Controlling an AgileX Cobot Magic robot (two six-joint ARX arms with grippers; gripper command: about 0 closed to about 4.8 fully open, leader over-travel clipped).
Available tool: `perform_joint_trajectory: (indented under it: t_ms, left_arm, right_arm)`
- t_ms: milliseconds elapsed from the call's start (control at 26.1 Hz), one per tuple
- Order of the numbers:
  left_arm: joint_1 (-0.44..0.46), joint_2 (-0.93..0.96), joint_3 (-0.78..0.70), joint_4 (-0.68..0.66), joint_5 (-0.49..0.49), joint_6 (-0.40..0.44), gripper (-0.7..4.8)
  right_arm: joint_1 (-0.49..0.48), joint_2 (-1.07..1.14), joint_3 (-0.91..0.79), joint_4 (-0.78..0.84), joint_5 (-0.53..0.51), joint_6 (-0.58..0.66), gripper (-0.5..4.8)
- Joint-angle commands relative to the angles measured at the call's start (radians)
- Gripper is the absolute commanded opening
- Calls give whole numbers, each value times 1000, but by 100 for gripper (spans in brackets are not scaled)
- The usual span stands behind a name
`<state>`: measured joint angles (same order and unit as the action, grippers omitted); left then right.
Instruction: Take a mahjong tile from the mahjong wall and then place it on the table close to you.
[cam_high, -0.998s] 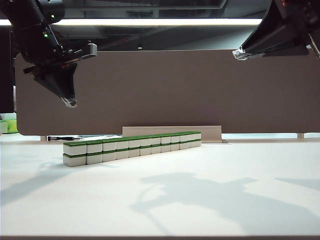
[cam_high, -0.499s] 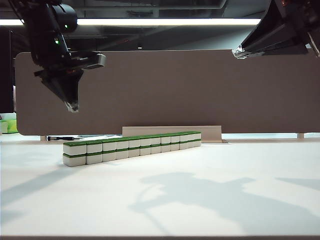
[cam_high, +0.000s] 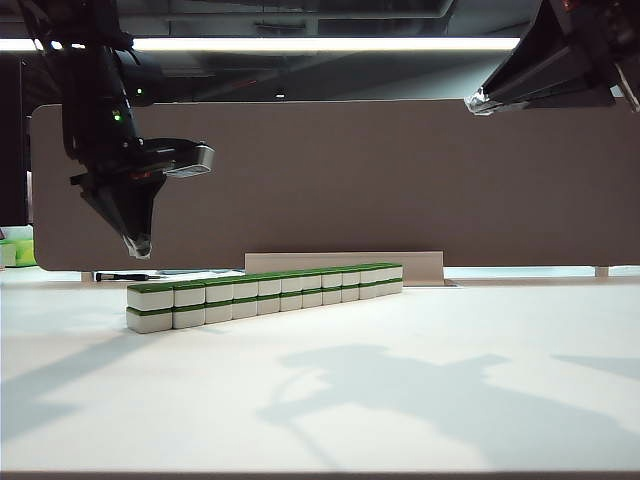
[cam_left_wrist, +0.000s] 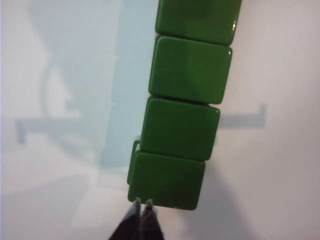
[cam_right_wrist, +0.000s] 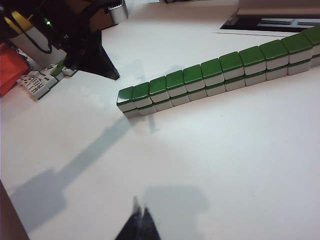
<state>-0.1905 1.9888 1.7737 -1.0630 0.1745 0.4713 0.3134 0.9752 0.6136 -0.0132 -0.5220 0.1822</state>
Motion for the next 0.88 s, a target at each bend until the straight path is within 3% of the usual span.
perform_joint_trajectory:
  t_ms: [38,154,269,652,883]
  left_arm:
    - [-2,-7,5,-5,4,-35,73]
    - [-2,-7,5,-4,5,-35,143]
    - [-8,-7,5,5,4,-34,307]
    - [-13,-7,5,17,1,31,322]
    - [-13,9,5,1,1,79,472]
  right_arm:
    - [0,-2,6,15,0,-3,-1]
    - [0,-2,6,10,0,-3,-1]
    - [0,-2,6,10,0,-3,-1]
    - [0,-2,6,10,-1,-3,-1]
    - [0,-2,6,10,-1,-3,-1]
